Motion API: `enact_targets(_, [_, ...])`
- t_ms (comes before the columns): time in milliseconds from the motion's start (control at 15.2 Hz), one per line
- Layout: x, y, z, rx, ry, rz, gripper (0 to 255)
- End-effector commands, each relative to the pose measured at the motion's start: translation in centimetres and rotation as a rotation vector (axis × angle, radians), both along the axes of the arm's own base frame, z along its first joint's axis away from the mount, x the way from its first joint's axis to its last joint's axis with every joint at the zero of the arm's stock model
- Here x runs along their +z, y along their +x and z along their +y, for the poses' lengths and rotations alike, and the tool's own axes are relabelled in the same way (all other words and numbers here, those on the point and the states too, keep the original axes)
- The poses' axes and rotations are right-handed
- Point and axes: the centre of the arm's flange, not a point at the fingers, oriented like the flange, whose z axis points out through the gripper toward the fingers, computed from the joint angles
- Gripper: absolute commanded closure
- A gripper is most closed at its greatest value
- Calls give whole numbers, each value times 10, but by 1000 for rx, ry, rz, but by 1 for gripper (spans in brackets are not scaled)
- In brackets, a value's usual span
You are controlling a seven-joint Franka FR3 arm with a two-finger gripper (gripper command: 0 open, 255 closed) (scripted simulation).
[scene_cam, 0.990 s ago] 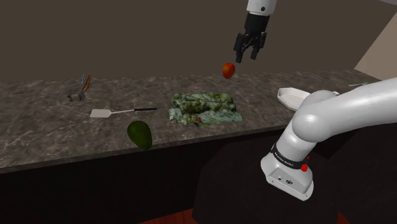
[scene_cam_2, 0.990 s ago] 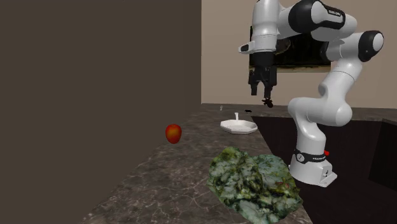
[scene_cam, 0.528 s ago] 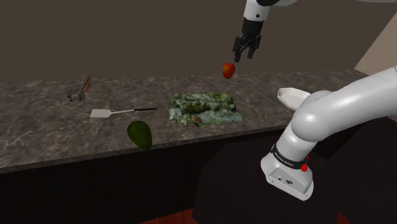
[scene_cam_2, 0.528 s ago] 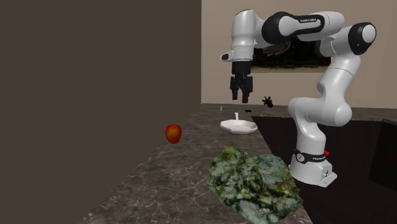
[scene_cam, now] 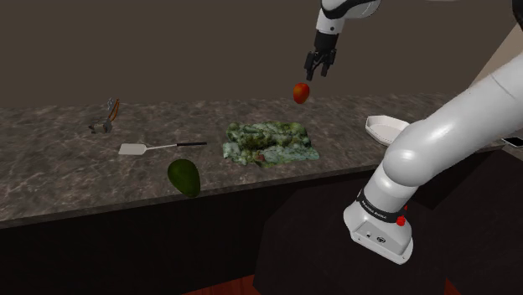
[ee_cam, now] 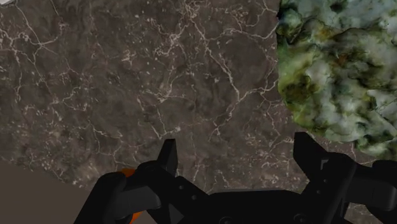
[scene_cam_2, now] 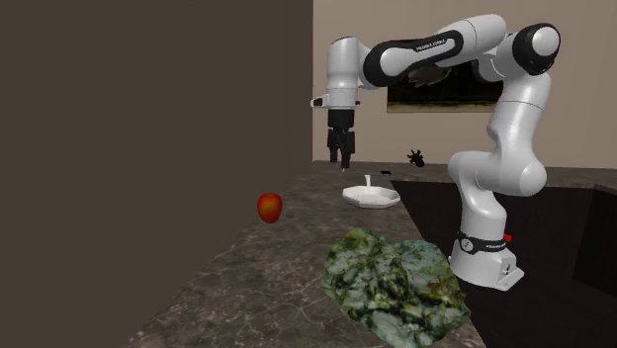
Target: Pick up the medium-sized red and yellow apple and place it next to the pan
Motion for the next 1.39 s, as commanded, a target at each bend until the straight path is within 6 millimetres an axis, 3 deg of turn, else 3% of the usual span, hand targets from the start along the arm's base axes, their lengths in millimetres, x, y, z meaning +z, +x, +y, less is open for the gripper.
enact_targets(0, [-9, 16, -21, 11, -5, -2, 0])
enact_targets(1254, [-75, 160, -207, 101, -44, -21, 0])
enact_targets(1320, [-80, 160, -207, 101, -44, -21, 0])
